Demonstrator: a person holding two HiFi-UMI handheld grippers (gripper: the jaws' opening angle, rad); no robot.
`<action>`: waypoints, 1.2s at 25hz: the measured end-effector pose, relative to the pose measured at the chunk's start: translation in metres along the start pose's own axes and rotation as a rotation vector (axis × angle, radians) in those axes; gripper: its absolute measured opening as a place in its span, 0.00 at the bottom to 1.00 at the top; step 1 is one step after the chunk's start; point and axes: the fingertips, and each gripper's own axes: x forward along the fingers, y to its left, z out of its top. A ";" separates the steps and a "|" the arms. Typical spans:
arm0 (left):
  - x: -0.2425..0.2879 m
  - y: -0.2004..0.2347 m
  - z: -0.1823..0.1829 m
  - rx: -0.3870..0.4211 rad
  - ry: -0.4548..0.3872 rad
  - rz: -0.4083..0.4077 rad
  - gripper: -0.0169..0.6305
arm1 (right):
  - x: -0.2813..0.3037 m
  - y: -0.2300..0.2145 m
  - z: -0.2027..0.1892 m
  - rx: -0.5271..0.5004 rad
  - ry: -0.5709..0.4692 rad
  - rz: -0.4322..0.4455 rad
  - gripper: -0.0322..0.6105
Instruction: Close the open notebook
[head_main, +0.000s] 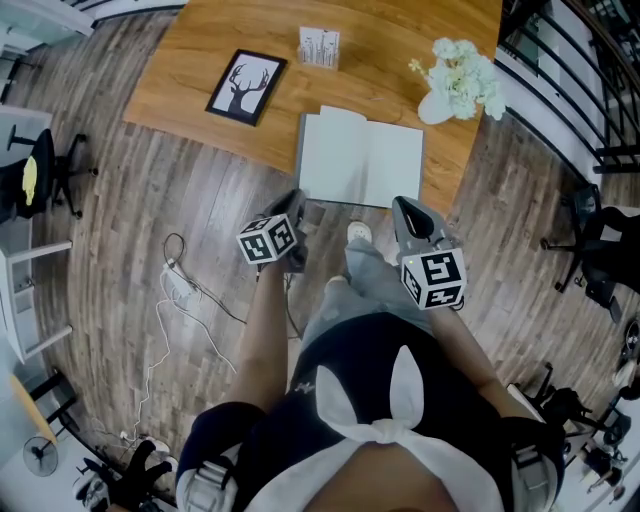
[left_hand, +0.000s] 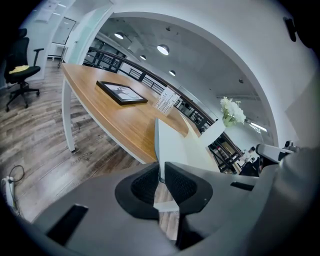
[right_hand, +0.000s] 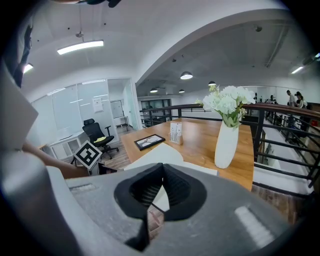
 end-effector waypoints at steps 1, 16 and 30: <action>-0.001 -0.001 0.001 0.004 -0.001 -0.001 0.11 | -0.001 0.000 0.001 0.000 -0.004 -0.002 0.05; -0.016 -0.025 0.012 0.096 0.017 0.016 0.10 | -0.020 0.000 0.005 0.009 -0.033 -0.035 0.05; -0.029 -0.056 0.020 0.138 -0.012 0.002 0.09 | -0.042 -0.008 0.007 0.021 -0.068 -0.074 0.05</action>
